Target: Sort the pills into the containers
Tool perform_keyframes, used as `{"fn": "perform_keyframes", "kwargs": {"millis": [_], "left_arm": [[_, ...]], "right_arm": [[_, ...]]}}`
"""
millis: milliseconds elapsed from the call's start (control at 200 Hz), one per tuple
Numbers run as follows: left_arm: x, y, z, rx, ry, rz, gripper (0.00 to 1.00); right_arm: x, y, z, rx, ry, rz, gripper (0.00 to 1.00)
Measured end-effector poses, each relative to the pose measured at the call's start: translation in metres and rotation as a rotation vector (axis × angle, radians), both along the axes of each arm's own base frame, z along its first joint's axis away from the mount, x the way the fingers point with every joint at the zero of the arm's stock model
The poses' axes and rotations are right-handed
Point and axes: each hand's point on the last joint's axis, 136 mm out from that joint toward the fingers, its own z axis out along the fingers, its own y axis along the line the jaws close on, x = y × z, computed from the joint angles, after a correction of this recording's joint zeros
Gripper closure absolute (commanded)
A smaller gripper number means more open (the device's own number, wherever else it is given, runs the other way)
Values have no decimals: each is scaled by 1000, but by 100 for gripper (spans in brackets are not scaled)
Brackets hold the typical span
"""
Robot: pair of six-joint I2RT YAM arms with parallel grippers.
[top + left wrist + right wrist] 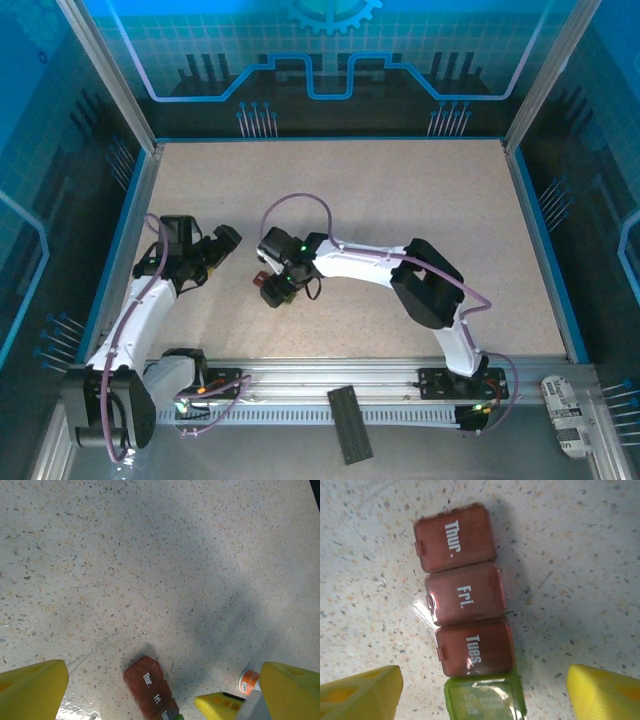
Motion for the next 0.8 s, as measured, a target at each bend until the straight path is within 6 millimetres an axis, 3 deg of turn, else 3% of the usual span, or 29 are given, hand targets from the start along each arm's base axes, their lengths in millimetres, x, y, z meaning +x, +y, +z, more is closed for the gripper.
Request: {"fn": "perform_keyframes", "kwargs": {"millis": [205,480,801], "left_arm": [[4,1,3,0,-9,3,1],[4,1,1,0,-1,3,1],[5,1,1,-2,-1,5,1]], "right_arm": [[-1,-7,-24,-102,-18,46,20],[5,-5,-25,-121,-44,62,29],[7,-5,-25,-135,-45,63,30]]}}
